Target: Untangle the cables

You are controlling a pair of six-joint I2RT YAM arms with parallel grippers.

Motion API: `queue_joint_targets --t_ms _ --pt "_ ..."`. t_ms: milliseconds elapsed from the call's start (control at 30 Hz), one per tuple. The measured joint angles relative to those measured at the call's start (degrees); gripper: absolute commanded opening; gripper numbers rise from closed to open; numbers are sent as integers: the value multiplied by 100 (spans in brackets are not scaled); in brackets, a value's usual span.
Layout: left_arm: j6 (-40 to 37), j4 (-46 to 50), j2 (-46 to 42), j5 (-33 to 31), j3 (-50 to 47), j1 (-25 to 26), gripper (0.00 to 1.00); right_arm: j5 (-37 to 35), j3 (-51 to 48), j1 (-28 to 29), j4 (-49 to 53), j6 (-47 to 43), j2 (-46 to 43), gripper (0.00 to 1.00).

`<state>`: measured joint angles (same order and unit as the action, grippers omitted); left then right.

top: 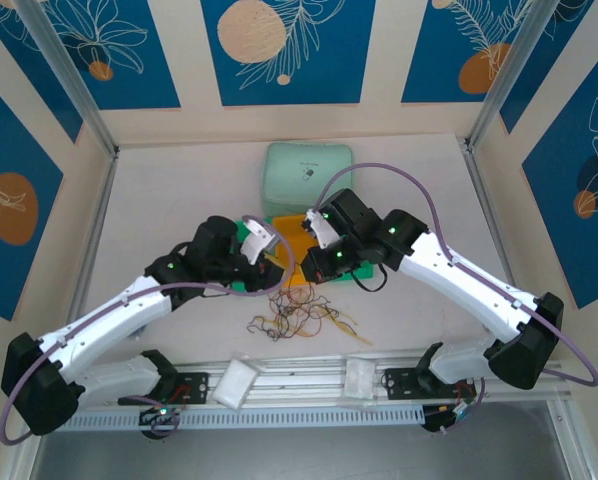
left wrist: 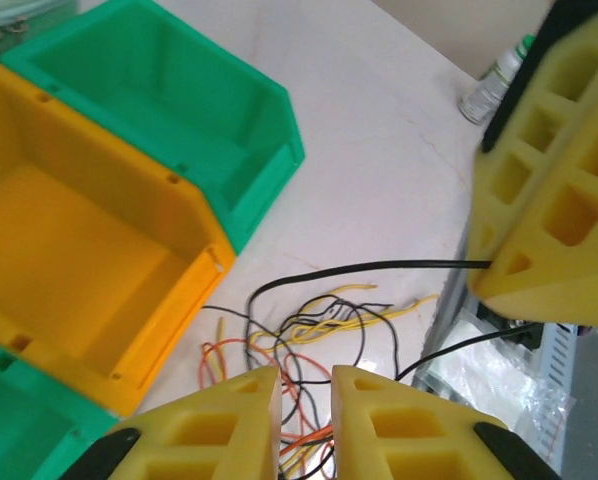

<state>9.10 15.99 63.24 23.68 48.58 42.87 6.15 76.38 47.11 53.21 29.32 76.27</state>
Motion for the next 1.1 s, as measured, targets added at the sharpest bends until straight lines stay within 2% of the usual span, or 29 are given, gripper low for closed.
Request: queue_joint_targets --t_ms 400,767,1100 --pt "269 -1010 566 -162 -577 337 27 750 -540 -745 -358 686 -623 4" --pt "492 -1829 1150 -166 -605 560 26 1167 -931 -914 -719 1043 -774 4" --pt "702 -2131 1670 -170 -1043 754 24 1405 -1266 -1849 -1394 1609 -1932 4"
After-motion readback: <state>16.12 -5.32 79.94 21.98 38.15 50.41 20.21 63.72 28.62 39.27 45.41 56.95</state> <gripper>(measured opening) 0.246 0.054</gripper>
